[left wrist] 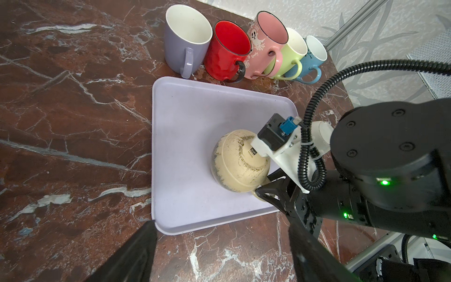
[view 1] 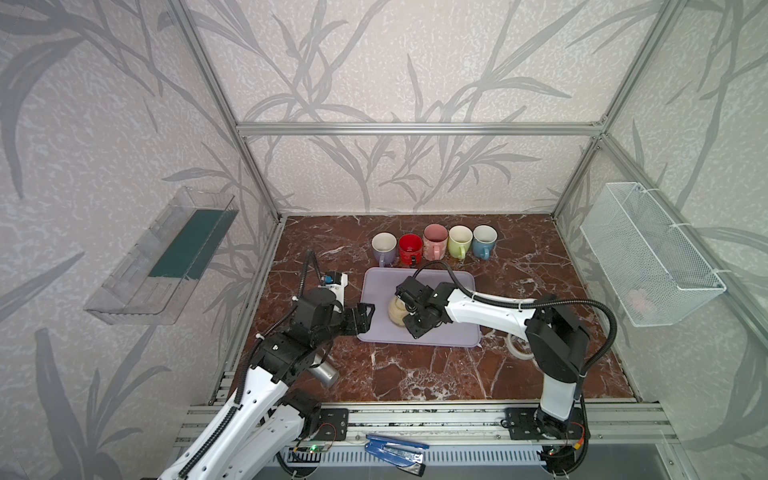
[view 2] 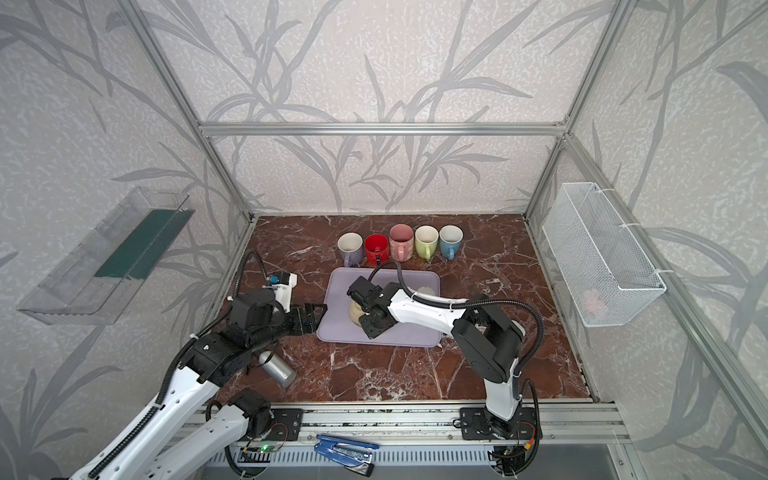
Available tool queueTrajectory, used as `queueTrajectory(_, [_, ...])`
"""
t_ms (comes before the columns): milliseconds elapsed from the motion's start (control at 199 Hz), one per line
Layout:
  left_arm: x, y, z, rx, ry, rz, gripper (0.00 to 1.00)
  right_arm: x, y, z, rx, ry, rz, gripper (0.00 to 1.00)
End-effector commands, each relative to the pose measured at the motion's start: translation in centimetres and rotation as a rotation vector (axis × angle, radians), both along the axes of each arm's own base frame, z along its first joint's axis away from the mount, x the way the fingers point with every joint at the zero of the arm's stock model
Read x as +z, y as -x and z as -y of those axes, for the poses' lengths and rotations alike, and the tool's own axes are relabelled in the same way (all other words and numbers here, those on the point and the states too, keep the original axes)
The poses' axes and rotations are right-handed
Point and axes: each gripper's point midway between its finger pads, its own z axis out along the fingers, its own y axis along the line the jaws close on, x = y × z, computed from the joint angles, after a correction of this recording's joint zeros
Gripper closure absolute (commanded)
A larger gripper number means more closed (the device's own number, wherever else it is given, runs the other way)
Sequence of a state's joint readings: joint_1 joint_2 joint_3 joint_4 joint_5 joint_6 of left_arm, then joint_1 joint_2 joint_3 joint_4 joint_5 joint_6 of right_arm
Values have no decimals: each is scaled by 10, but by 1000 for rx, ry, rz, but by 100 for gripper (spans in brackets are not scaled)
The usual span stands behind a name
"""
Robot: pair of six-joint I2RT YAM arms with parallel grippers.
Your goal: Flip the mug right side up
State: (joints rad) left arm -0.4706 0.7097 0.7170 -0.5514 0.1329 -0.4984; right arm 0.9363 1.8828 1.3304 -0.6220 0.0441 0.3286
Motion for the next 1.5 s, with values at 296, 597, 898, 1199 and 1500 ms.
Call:
queueTrajectory(296, [-2, 1, 0, 3, 9, 0, 17, 16, -10, 4, -45, -68, 15, 100])
queueTrajectory(597, [-5, 1, 2, 2, 16, -9, 17, 57, -17, 8, -102, -376, 55, 100])
queueTrajectory(898, [-11, -2, 7, 1, 44, -31, 18, 93, -26, 31, -167, -648, 100, 100])
queueTrajectory(1199, [-9, -1, 37, -89, 251, 15, 19, 127, -23, 40, -145, -879, 152, 100])
queueTrajectory(1500, [-6, -5, 65, -164, 473, 36, 21, 164, -21, 49, -127, -1040, 230, 100])
